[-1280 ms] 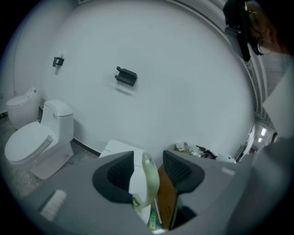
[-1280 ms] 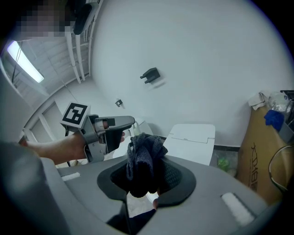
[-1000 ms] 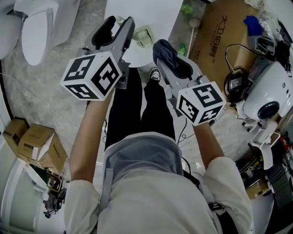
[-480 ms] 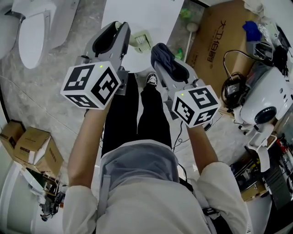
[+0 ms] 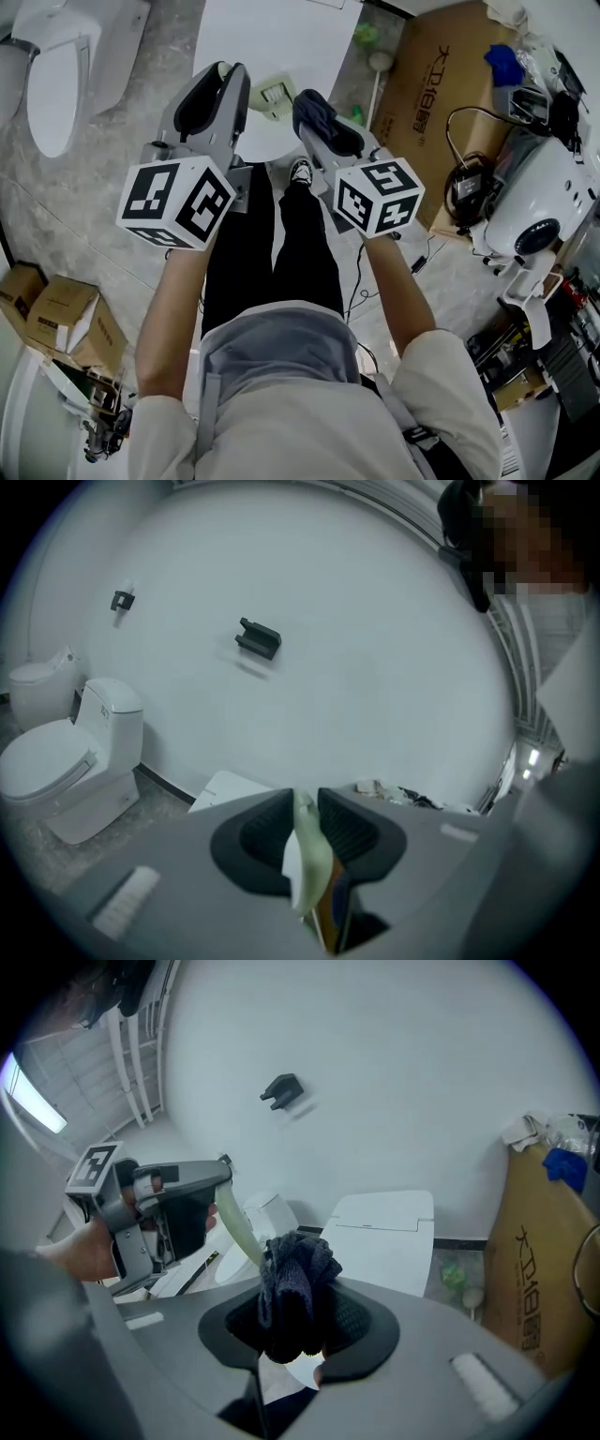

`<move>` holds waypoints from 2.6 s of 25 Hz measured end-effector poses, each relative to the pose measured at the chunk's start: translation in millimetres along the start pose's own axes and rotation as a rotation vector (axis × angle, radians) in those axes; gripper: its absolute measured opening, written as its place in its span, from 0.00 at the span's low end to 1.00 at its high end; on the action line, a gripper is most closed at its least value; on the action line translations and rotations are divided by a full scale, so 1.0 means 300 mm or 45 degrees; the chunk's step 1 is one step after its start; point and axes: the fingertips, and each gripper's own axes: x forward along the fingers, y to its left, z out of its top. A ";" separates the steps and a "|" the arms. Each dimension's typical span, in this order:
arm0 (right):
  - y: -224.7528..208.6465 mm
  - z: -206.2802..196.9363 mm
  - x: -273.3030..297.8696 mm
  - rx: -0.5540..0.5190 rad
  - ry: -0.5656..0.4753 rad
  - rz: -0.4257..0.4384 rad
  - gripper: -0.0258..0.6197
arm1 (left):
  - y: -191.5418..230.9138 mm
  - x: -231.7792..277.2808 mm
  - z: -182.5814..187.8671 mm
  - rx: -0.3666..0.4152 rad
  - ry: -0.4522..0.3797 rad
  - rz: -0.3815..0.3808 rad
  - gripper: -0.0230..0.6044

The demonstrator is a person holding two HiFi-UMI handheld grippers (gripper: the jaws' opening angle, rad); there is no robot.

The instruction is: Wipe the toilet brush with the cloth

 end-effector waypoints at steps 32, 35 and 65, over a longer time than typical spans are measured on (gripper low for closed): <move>-0.095 -0.133 0.298 0.050 0.179 0.051 0.19 | 0.036 -0.020 -0.007 -0.083 -0.048 -0.011 0.04; -0.114 -0.153 0.337 0.033 0.215 0.045 0.19 | 0.041 -0.020 -0.004 -0.081 -0.049 -0.013 0.04; -0.099 -0.195 0.645 -0.302 0.750 0.458 0.20 | 0.046 -0.012 -0.004 -0.100 -0.077 -0.039 0.04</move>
